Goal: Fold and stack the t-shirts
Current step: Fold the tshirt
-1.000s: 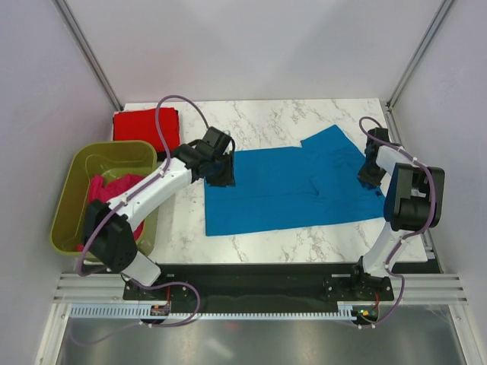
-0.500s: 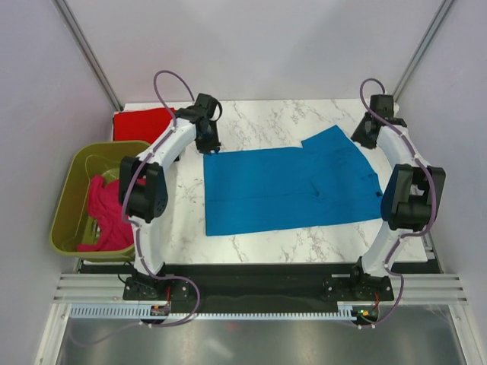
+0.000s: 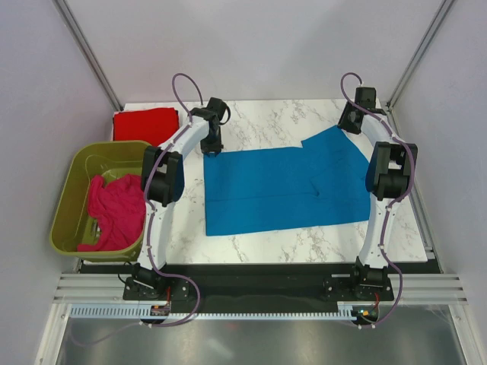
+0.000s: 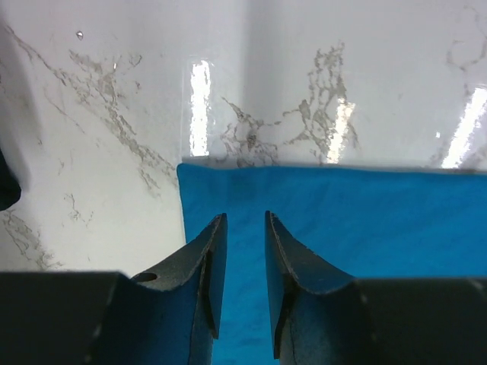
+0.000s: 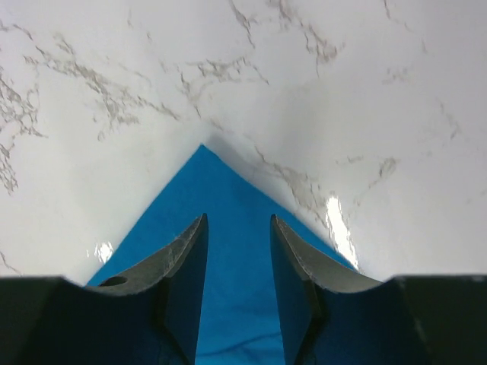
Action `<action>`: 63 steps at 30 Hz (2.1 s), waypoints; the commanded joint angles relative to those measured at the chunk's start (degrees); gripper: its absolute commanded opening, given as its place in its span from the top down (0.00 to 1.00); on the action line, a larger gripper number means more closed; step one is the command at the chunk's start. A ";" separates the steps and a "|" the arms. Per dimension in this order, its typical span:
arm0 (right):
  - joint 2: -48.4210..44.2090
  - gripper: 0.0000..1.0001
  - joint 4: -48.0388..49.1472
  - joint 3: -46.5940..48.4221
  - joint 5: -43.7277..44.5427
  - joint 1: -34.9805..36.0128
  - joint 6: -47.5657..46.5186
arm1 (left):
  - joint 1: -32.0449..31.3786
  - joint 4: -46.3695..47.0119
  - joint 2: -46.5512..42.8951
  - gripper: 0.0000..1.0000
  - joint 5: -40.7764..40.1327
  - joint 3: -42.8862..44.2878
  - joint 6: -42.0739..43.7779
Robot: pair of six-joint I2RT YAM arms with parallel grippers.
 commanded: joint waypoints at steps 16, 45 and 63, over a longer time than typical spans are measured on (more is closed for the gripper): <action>13.35 0.53 5.20 15.24 -7.75 -0.22 -10.88 | 4.17 -1.54 2.90 0.65 1.22 4.26 3.08; 8.01 1.00 11.86 11.83 -11.98 -1.97 -9.48 | 4.61 -1.81 1.41 0.98 8.34 4.61 3.43; -8.52 1.00 21.28 -10.05 -10.57 -4.52 -6.31 | 4.61 -1.46 -9.93 0.98 5.09 -4.88 1.06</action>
